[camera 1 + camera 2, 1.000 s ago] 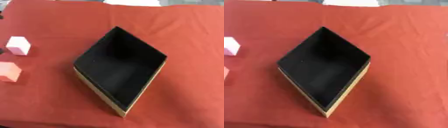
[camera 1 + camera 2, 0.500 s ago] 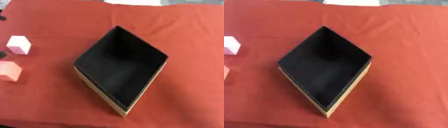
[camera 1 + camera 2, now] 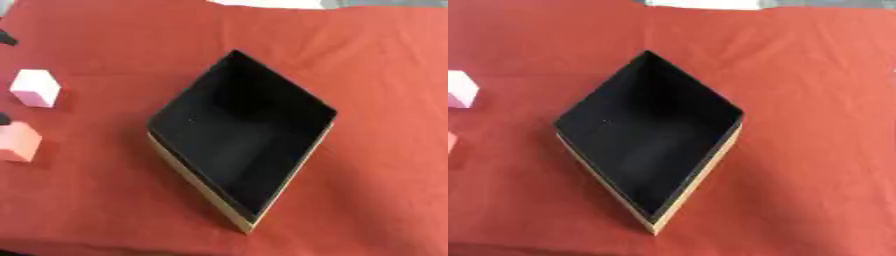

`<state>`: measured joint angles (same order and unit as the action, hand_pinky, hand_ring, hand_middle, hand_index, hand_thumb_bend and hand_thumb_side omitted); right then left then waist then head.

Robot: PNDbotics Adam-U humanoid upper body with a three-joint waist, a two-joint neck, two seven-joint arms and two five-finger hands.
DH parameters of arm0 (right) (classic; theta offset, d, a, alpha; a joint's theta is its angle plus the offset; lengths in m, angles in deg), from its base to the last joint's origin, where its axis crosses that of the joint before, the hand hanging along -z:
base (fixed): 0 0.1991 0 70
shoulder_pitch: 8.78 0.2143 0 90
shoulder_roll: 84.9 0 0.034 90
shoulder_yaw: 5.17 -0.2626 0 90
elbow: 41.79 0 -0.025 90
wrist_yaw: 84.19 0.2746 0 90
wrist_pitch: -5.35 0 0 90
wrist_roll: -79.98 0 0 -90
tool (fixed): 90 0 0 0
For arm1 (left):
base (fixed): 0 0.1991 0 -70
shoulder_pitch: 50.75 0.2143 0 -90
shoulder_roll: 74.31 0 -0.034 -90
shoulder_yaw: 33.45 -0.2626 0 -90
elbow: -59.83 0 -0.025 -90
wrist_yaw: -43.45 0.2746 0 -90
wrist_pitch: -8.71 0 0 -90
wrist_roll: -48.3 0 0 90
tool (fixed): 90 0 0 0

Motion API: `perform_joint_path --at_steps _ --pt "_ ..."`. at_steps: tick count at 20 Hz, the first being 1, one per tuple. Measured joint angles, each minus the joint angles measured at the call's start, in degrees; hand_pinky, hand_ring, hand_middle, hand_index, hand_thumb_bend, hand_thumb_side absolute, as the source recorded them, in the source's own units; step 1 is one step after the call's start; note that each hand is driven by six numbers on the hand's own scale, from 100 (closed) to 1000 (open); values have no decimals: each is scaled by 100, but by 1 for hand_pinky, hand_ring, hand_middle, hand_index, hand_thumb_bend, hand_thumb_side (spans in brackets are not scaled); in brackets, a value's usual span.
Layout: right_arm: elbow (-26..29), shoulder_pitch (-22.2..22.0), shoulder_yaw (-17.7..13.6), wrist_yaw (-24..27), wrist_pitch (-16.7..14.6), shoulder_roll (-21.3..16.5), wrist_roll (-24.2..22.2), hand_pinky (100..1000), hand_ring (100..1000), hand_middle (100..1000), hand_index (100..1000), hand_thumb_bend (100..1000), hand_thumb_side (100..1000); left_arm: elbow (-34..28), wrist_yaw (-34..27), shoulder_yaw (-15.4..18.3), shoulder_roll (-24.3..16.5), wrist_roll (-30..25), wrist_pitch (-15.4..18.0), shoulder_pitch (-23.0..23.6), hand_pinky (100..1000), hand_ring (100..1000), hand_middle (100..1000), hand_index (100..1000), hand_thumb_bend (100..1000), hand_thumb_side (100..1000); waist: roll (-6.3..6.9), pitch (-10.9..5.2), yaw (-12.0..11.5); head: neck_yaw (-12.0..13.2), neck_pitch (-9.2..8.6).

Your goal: Pick up objects on the table and place them in the box.

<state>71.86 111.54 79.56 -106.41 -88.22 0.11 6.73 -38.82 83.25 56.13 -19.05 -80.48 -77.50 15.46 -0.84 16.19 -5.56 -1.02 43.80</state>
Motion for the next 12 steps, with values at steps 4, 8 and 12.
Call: perform_joint_path --at_steps 4,8,12 --pt "0 22 3 19 10 -1 -11 808 657 560 803 100 666 272 166 -299 -80 -224 202 -193 841 924 923 965 785 264 -5 25 0 34 0" --pt "0 40 7 26 10 -1 -15 808 657 559 803 100 666 477 152 -573 -84 -525 424 -237 841 924 923 961 805 293 -17 43 4 42 0" --pt "0 42 22 39 10 -1 -16 808 657 558 802 100 665 614 103 -760 -128 -752 572 -295 789 903 916 951 784 243 -17 55 5 46 0"
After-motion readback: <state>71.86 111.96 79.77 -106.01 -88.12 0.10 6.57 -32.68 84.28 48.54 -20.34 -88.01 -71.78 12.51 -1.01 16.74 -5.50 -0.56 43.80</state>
